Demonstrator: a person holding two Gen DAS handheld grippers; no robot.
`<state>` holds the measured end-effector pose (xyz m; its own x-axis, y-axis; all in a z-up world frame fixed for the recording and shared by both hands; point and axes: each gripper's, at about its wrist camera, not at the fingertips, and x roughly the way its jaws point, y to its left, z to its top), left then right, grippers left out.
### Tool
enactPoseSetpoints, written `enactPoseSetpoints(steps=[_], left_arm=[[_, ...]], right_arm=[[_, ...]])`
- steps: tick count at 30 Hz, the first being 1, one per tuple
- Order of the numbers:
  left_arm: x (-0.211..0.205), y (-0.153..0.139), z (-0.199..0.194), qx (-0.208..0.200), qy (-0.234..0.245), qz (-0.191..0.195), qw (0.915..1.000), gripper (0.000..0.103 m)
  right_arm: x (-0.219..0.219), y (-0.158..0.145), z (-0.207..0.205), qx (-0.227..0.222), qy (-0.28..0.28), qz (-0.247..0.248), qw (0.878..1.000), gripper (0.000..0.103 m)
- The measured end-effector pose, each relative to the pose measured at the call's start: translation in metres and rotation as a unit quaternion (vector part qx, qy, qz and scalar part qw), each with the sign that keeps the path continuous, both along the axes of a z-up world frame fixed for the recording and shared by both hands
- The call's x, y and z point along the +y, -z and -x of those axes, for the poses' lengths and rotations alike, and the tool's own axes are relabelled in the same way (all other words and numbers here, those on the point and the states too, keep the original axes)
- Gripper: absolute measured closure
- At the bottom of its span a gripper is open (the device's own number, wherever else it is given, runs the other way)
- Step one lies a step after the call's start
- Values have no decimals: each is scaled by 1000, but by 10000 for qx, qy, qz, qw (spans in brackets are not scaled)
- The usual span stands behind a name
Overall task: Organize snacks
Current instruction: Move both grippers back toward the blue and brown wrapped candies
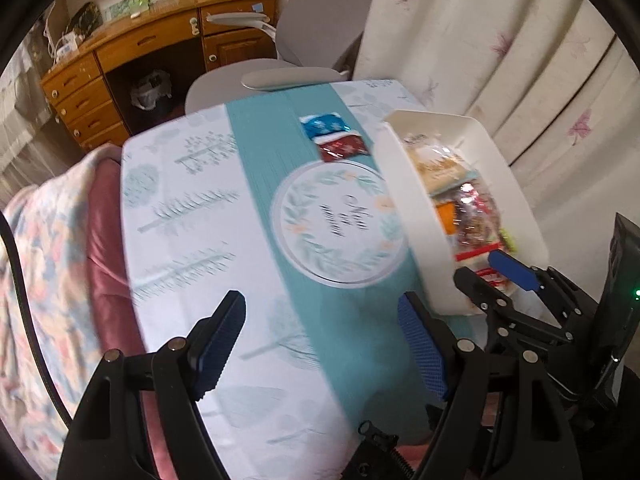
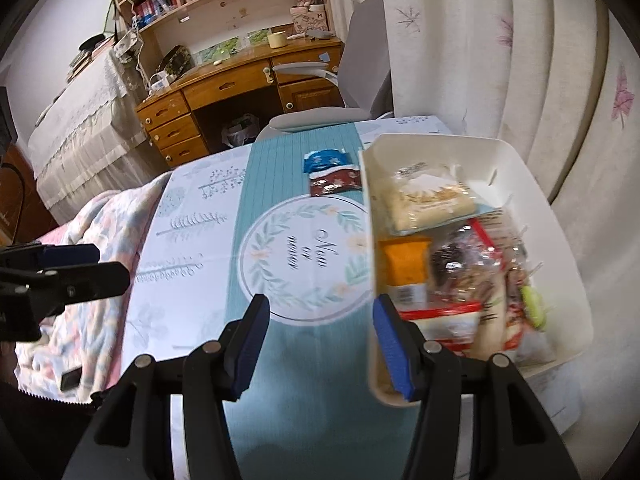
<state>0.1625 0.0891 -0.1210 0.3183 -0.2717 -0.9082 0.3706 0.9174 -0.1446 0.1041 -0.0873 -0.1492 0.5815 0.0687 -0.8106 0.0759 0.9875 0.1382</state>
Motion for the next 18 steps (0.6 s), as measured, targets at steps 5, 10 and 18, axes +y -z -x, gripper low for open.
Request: enactPoseSetpoints(steps=[5,10,18], left_arm=[[20,-3,-34,-174,204,-152,9995,26],[19,-6,-75,-295,532,-296,9977,26],[-14,-9,-146,-782,1231,-779,9862,26]], right_arm=[[23,0,-19,-173,286,-102,9994,49],[38,0,-49,-282,648,-313,9970,49],[43,22,-111,-221,1551,-493,9864,49]])
